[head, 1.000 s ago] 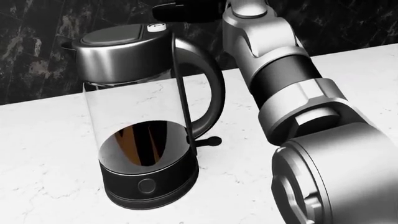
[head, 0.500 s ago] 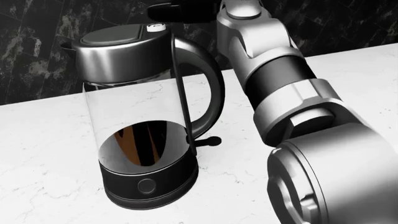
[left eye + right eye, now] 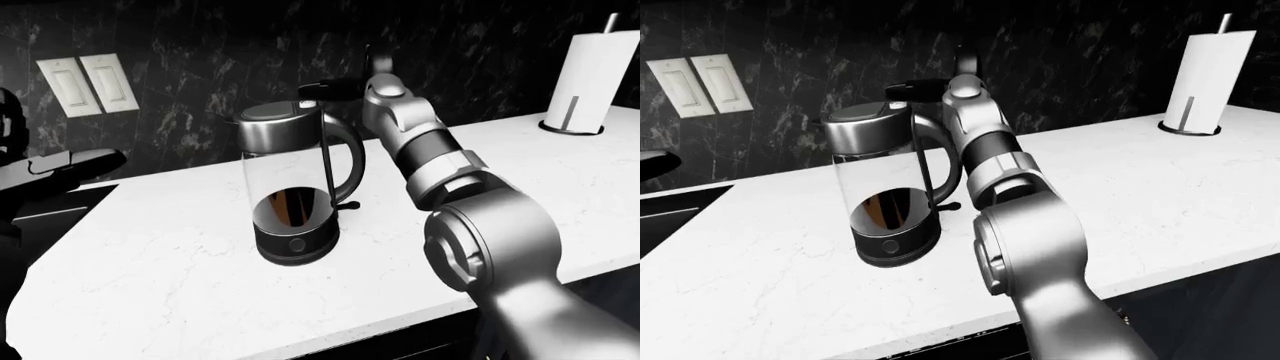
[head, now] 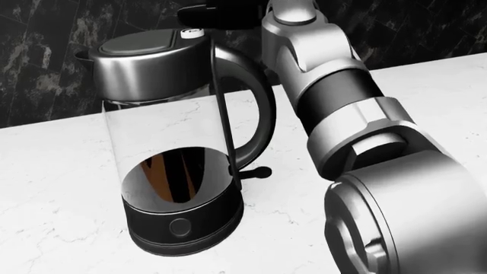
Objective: Press the button to open the lid of the electric kettle.
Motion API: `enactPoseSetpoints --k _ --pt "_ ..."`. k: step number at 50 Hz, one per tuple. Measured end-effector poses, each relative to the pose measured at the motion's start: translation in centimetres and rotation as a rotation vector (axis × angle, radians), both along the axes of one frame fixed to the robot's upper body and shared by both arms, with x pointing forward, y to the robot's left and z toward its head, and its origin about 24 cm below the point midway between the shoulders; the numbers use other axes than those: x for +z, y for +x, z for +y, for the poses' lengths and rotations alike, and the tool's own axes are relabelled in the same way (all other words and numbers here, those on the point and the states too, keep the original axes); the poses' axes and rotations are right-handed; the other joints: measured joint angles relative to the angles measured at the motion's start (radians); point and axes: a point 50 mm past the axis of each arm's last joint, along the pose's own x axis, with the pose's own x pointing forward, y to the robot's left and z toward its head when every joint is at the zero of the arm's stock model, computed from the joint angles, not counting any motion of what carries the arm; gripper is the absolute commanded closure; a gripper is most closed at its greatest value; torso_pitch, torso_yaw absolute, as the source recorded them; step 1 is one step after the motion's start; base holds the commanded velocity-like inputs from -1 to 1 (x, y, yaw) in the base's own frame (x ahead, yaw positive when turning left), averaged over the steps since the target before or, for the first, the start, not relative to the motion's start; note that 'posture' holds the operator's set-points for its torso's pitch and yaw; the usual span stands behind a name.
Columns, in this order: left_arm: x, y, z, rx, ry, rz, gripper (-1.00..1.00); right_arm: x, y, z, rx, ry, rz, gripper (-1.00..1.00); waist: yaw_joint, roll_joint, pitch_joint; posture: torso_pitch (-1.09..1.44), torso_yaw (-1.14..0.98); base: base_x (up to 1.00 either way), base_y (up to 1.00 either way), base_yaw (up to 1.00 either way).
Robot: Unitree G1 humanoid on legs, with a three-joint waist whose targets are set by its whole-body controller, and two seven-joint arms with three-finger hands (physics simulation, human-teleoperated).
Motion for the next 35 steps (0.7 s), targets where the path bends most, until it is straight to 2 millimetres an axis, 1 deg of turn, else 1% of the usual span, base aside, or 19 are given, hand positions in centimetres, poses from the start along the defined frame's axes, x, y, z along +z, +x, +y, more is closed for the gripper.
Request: enactPoseSetpoints --k 10,19,35 --pt "0.04 0.06 -0.06 -0.002 0.000 -0.001 -1.00 0.80 0.03 -0.26 0.005 0.009 -0.012 -1.00 -0.001 0.000 -0.001 -0.49 0.00 0.00 0.00 0.00" --pt "0.17 -0.02 0.00 0.000 0.000 -0.004 -1.00 0.65 0.00 -0.06 0.014 0.001 -0.003 -1.00 -0.001 0.000 0.000 -0.49 0.00 0.00 0.00 0.00" --pt "0.01 0.04 -0.01 0.000 -0.002 0.000 -1.00 0.37 0.07 -0.33 0.032 -0.009 0.012 -1.00 -0.002 0.001 0.000 -0.49 0.00 0.00 0.00 0.00"
